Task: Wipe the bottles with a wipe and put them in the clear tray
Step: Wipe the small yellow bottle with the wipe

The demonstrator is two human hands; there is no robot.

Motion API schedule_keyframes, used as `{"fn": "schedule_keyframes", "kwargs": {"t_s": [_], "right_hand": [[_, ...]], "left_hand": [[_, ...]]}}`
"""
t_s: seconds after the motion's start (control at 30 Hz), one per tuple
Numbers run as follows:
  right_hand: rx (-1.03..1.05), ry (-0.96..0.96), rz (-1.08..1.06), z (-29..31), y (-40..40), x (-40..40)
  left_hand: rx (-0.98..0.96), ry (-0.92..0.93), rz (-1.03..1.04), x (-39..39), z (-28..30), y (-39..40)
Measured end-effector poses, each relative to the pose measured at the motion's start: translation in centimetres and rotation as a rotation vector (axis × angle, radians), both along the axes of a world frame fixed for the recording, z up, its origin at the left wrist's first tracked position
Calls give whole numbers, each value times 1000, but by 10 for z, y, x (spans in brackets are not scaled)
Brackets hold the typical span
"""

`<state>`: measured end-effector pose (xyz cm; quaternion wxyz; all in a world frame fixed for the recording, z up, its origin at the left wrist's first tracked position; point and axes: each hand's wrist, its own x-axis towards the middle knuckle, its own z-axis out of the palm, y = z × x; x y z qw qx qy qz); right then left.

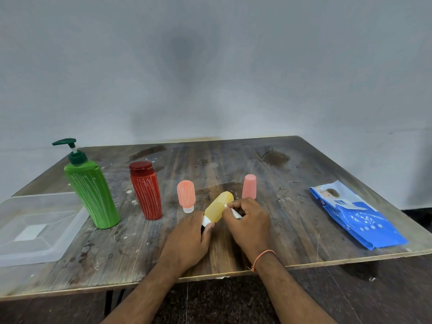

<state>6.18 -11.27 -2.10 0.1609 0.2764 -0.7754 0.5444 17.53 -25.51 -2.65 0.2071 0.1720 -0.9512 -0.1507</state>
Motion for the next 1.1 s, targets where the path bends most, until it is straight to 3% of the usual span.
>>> {"fn": "schedule_keyframes", "kwargs": {"t_s": [0.93, 1.1], "right_hand": [[4, 113, 58, -1, 2, 1], [-13, 58, -29, -1, -1, 0]], "left_hand": [[-47, 31, 62, 0, -3, 4], [-78, 20, 85, 1, -2, 6]]}}
